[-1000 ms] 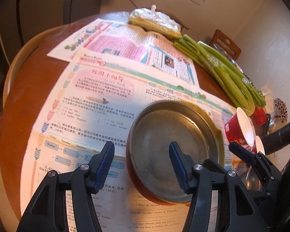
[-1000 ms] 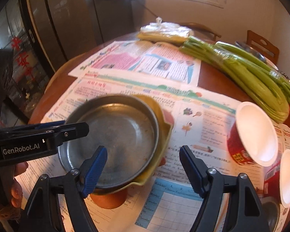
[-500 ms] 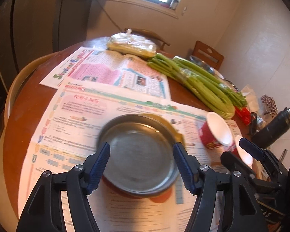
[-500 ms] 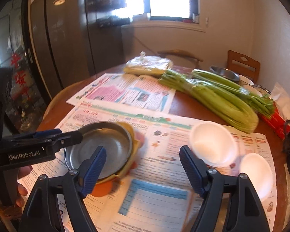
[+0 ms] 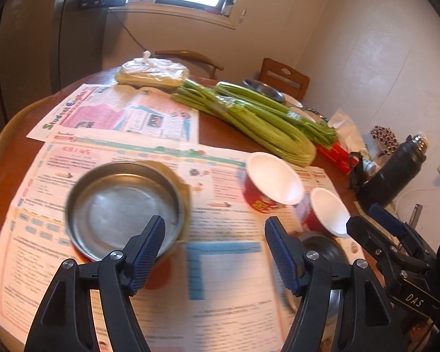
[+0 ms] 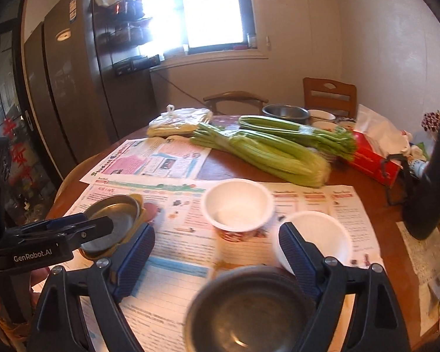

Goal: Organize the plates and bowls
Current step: 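Move the left gripper away from the stack toward the steel bowl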

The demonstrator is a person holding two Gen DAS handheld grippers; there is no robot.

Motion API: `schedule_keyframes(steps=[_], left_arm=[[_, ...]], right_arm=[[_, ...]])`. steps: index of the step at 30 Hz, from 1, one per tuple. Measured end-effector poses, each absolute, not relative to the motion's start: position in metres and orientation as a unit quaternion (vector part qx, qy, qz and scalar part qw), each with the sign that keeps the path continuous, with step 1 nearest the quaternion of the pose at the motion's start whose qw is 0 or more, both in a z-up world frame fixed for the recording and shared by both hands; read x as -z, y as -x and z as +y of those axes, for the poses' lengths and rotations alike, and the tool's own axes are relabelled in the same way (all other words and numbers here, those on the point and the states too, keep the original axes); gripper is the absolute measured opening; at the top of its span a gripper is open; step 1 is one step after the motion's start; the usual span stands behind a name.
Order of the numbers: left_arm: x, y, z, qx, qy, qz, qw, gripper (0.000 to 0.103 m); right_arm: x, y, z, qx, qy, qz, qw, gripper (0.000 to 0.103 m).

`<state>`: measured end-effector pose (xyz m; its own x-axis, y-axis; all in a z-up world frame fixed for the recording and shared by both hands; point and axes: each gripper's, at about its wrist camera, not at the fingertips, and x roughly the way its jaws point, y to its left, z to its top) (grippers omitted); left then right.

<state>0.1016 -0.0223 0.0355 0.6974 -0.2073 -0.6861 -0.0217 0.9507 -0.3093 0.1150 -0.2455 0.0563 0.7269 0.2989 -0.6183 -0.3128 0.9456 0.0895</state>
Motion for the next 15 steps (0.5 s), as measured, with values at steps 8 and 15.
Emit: schedule_keyframes(steps=[8, 15], left_arm=[[-0.045, -0.090, -0.062, 0.070, 0.129, 0.369, 0.918, 0.073], [-0.044, -0.087, -0.087, 0.070, 0.112, 0.370, 0.920, 0.074]], right_arm=[[-0.051, -0.105, -0.287, -0.136, 0.015, 0.325, 0.936, 0.091], [-0.046, -0.098, -0.314, -0.132, 0.008, 0.323, 0.937, 0.095]])
